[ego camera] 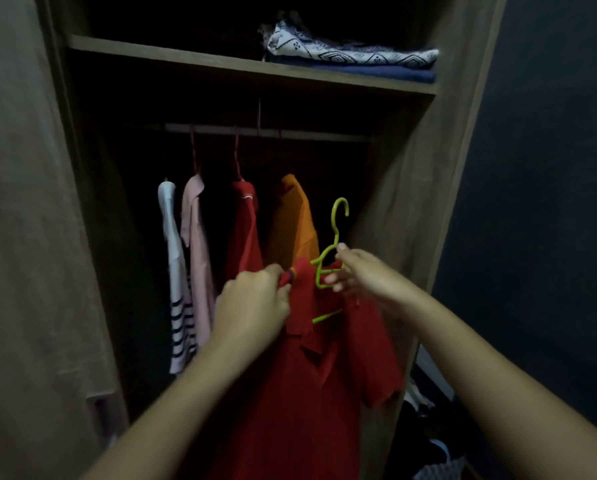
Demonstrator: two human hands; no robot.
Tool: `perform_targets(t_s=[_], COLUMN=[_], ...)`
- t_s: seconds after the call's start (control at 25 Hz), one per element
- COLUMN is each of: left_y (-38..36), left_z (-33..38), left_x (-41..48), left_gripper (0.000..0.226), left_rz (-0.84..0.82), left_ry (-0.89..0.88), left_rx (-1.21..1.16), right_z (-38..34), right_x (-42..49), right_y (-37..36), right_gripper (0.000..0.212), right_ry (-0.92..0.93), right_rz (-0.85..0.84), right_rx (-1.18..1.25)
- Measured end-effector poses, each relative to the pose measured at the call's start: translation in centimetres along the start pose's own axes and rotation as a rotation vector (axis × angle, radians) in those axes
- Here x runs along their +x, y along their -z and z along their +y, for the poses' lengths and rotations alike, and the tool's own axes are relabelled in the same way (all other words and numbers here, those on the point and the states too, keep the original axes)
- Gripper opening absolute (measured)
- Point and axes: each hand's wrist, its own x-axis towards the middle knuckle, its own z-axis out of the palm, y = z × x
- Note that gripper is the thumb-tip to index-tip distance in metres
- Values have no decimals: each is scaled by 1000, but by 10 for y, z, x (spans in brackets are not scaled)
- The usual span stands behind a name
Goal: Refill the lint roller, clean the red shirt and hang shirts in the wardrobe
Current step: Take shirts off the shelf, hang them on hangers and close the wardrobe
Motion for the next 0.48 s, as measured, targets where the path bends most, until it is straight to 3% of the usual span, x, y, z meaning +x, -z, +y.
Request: perform_targets(t_s=[0.08, 0.16, 0.28, 0.48], left_y=[-18, -32, -38, -58], left_z=[33, 58, 67, 45], left_x=[7, 15, 40, 158], left_gripper=[24, 26, 52, 70], left_rz=[-14, -28, -116, 106], left_ry=[44, 8, -31, 197], left_rx=[30, 37, -99, -449], right_z=[-6, -9, -12, -19], right_x=[13, 29, 56, 112], right_y=[5, 20, 42, 68], right_gripper=[34, 35, 30, 7], right_ry=[-125, -173, -197, -77], right_rz=[-51, 14, 88, 166], right_rx=[146, 238, 219, 69])
